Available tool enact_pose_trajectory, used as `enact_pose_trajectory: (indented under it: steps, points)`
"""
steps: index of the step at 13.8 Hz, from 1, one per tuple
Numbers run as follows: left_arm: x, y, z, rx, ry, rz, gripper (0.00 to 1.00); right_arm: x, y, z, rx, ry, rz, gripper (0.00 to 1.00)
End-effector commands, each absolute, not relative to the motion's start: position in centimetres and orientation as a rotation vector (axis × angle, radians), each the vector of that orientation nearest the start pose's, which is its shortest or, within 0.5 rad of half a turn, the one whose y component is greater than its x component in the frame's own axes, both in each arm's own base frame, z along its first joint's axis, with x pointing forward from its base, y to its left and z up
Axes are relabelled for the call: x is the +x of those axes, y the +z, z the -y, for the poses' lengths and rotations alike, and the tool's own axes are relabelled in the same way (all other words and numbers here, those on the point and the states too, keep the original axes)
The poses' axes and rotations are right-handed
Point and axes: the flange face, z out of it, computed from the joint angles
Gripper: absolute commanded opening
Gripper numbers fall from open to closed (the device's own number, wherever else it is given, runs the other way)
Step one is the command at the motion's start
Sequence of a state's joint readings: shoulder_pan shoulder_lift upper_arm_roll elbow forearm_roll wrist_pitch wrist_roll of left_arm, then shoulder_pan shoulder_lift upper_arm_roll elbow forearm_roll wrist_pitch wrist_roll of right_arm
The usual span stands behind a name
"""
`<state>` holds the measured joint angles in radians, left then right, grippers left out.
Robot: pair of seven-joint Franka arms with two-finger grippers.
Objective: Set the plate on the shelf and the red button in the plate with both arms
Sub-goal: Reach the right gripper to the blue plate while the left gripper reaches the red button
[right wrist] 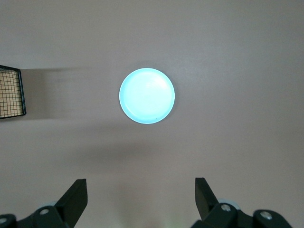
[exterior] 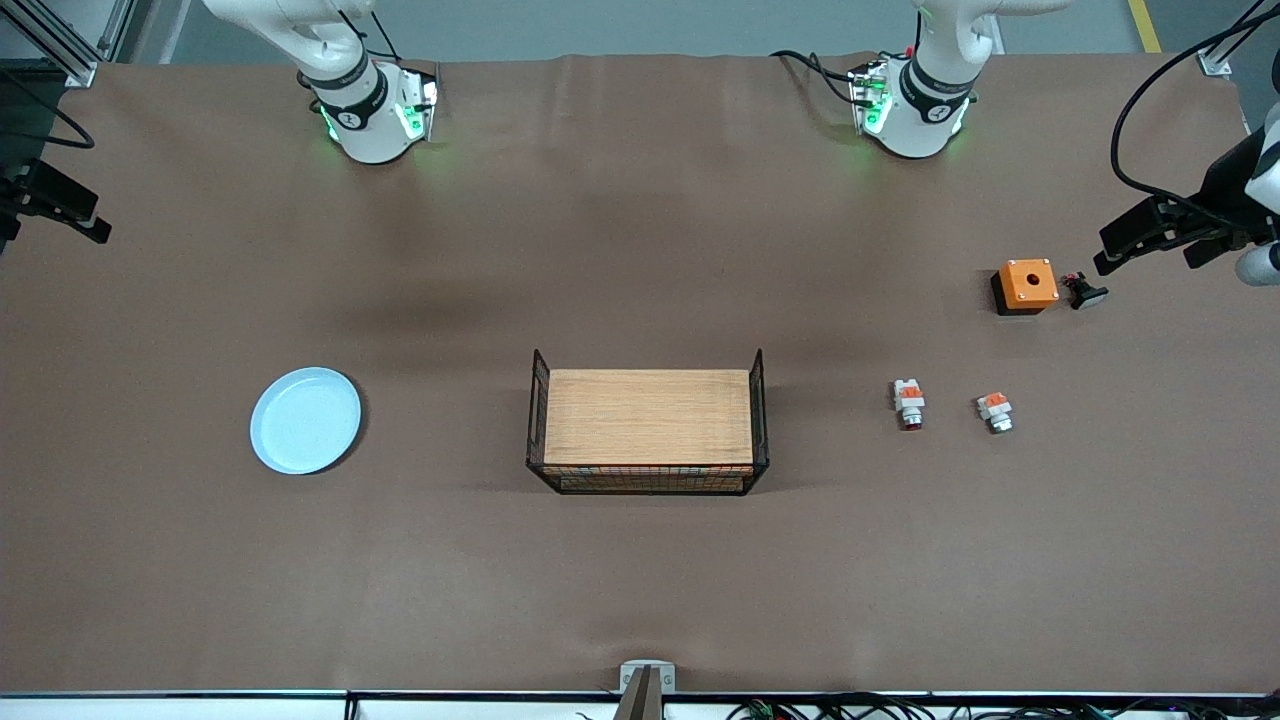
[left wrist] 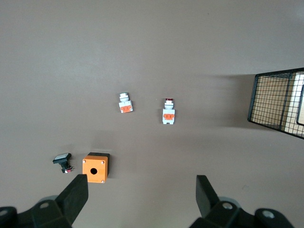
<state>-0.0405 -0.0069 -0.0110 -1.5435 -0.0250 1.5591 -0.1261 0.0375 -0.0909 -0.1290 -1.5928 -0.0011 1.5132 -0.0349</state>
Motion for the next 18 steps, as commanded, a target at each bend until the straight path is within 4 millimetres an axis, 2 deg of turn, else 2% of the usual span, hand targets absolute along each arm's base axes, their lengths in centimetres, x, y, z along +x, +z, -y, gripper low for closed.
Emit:
enact_pose_trajectory:
  steps: [1, 4, 7, 8, 9, 11, 12, 14, 15, 17, 18]
  points:
    - [55.1, 64.4, 3.0, -3.183, -0.017, 0.090, 1.00, 51.0, 65.9, 5.0, -3.144, -0.027, -0.063, 1.00]
    - [55.2, 64.2, 2.7, -3.182, -0.012, 0.095, 1.00, 51.0, 66.0, 5.1, -3.145, -0.029, -0.068, 1.00]
    - [55.8, 62.9, 2.5, -3.176, 0.026, 0.106, 1.00, 51.3, 66.5, 5.1, -3.151, -0.034, -0.074, 1.00]
    - [56.5, 61.5, 2.4, -3.170, 0.067, 0.111, 1.00, 51.6, 66.3, 5.3, -3.154, -0.029, -0.082, 1.00]
    - [57.2, 59.9, 2.8, -3.172, 0.111, 0.102, 1.00, 52.2, 65.2, 5.4, -3.154, 0.004, -0.089, 1.00]
    - [58.2, 56.7, 3.3, -3.167, 0.189, 0.090, 1.00, 54.6, 61.4, 5.5, -3.158, 0.116, -0.081, 1.00]
    - [58.4, 54.8, 3.6, -3.164, 0.213, 0.085, 1.00, 55.0, 61.0, 5.7, -3.156, 0.104, -0.088, 1.00]
    - [58.3, 50.5, 3.9, -3.164, 0.221, 0.082, 1.00, 56.6, 58.3, 6.3, -3.161, 0.172, -0.102, 1.00]
    - [58.2, 48.4, 4.3, -3.164, 0.219, 0.076, 1.00, 57.0, 57.9, 7.1, -3.155, 0.170, -0.125, 1.00]
    - [57.9, 44.8, 5.1, -3.168, 0.196, 0.056, 1.00, 58.7, 53.9, 8.3, -3.158, 0.253, -0.150, 1.00]
    - [57.7, 43.2, 5.5, -3.169, 0.179, 0.049, 1.00, 58.9, 53.3, 9.1, -3.152, 0.256, -0.176, 1.00]
